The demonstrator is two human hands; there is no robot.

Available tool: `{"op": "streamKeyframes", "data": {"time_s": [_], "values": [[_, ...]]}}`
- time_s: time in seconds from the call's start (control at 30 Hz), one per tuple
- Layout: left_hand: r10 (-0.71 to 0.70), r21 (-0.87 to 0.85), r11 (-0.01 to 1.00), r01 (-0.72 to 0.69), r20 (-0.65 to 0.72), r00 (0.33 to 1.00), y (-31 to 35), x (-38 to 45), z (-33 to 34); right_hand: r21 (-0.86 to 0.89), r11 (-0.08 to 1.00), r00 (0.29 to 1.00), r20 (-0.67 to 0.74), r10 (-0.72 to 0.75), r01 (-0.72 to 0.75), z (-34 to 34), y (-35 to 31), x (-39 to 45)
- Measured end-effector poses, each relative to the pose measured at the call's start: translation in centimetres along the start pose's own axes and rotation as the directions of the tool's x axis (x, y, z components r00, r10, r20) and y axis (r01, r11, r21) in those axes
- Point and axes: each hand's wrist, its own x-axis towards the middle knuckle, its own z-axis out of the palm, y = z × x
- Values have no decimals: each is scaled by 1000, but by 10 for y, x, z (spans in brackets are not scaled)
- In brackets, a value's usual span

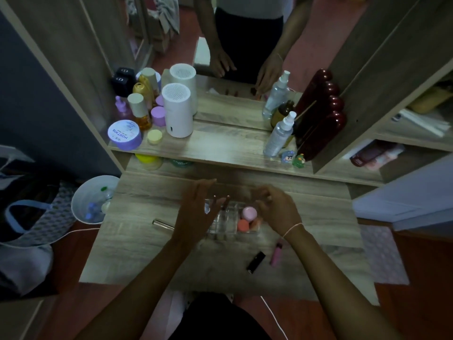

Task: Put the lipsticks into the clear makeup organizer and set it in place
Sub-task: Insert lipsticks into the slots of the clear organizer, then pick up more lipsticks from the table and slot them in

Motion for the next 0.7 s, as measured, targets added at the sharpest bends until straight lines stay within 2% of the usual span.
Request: {"op": "streamKeyframes", "data": {"time_s": [0.13, 0.27, 0.33, 0.43, 0.57, 0.7], "values": [[127, 102, 985, -138, 108, 986, 25, -10, 23, 46, 989, 984, -108, 143, -139, -6, 30, -22], [285, 2, 955, -298, 281, 916, 45, -34, 55, 82, 950, 944, -113, 310, -302, 0, 63, -51], [300, -11, 947, -320, 382, 874, 49, -49, 70, 116, 927, 924, -101, 369, -357, 4, 74, -66], [182, 32, 971, -235, 535, 825, 47, -71, 92, 131, 899, 903, -51, 428, -419, 10, 88, -83], [-29, 185, 975, -121, 650, 760, 34, -96, 113, 161, 854, 869, 51, 493, -494, 24, 96, -90], [-173, 298, 954, -42, 657, 734, 34, -102, 128, 171, 840, 857, 138, 497, -514, 37, 100, -90]]}}
